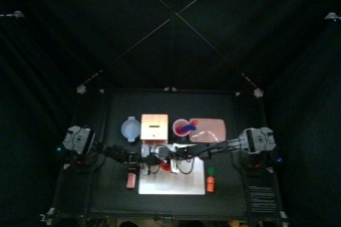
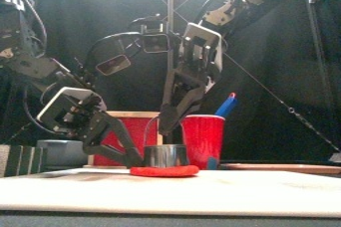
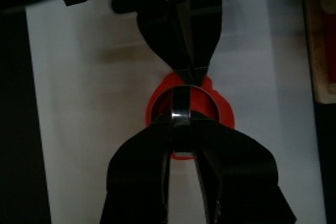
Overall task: Get the cutter from the drawer then cut the dough then place the extra dough in the bowl
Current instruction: Place the extra dough in the bowl
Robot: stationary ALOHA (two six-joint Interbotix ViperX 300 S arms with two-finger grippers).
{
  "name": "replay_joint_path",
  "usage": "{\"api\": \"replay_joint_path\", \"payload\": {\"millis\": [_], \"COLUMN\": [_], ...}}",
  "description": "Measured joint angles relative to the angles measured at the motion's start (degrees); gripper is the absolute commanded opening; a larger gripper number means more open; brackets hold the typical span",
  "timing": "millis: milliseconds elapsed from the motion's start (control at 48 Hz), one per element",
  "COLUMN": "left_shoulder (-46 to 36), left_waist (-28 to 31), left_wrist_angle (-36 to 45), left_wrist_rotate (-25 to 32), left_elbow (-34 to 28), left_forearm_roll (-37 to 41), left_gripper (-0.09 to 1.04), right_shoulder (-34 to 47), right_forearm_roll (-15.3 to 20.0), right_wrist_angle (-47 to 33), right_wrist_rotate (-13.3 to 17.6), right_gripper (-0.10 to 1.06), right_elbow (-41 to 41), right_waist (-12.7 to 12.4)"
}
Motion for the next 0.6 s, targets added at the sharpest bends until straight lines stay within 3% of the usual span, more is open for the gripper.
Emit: {"api": "replay_joint_path", "payload": {"millis": [333, 604], "left_shoulder": [0.1, 0.2], "left_waist": [-0.1, -0.1], "left_wrist_angle": [0.1, 0.1], "left_wrist_rotate": [0.0, 0.0], "left_elbow": [0.0, 0.0], "left_forearm_roll": [-0.1, -0.6], "left_gripper": [0.52, 0.52], "right_shoulder": [-6.9, -15.5], "right_forearm_roll": [-0.4, -0.7], "right_wrist_angle": [-0.3, -0.4], "right_wrist_rotate": [0.0, 0.0], "right_gripper": [0.55, 0.55], "right_elbow": [0.5, 5.9], "right_waist": [-0.3, -2.2]}}
